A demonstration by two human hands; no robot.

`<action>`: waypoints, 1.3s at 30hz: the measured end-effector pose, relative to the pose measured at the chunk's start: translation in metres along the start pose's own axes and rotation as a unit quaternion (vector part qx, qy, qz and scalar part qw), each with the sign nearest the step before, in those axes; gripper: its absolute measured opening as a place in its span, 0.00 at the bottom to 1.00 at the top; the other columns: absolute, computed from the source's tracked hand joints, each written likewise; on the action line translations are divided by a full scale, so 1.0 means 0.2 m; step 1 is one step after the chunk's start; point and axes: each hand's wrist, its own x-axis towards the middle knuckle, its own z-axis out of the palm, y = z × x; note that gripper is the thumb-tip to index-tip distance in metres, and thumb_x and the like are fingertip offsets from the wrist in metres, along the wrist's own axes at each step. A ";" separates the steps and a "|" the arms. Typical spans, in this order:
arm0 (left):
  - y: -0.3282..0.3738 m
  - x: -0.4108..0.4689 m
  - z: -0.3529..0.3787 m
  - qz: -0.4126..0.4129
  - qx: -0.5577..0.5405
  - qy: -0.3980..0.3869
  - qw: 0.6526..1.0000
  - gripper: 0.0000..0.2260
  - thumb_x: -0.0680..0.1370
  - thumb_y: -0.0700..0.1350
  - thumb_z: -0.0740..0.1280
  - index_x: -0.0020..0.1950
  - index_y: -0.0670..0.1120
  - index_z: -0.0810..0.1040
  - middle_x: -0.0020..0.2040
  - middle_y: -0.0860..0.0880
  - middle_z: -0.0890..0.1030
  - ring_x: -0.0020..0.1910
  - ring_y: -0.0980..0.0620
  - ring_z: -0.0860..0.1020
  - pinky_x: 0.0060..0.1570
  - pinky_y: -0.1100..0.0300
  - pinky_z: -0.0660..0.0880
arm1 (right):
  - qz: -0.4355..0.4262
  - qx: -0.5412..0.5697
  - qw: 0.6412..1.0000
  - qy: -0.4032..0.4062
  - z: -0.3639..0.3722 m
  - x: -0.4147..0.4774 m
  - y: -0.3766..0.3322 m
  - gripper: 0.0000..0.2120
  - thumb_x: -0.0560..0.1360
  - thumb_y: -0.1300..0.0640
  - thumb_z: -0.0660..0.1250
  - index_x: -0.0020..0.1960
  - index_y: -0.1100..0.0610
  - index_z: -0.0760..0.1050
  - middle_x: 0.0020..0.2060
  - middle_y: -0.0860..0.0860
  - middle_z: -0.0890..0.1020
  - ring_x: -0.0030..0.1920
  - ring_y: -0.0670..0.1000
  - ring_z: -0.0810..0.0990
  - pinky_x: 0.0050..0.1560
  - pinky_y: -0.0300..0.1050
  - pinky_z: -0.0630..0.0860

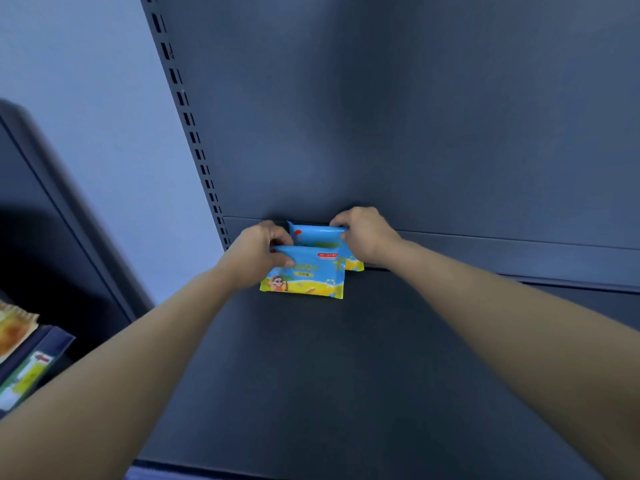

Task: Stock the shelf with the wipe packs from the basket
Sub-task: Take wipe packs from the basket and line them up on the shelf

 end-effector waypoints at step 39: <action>0.53 -0.27 -0.01 0.178 0.204 0.181 0.946 0.20 0.73 0.44 0.69 0.64 0.44 0.71 0.58 0.45 0.72 0.58 0.44 0.68 0.59 0.56 0.60 | -0.077 -0.241 0.949 0.186 -0.37 -0.65 -0.13 0.18 0.78 0.54 0.59 0.66 0.57 0.68 0.62 0.53 0.72 0.63 0.55 0.67 0.61 0.47 0.61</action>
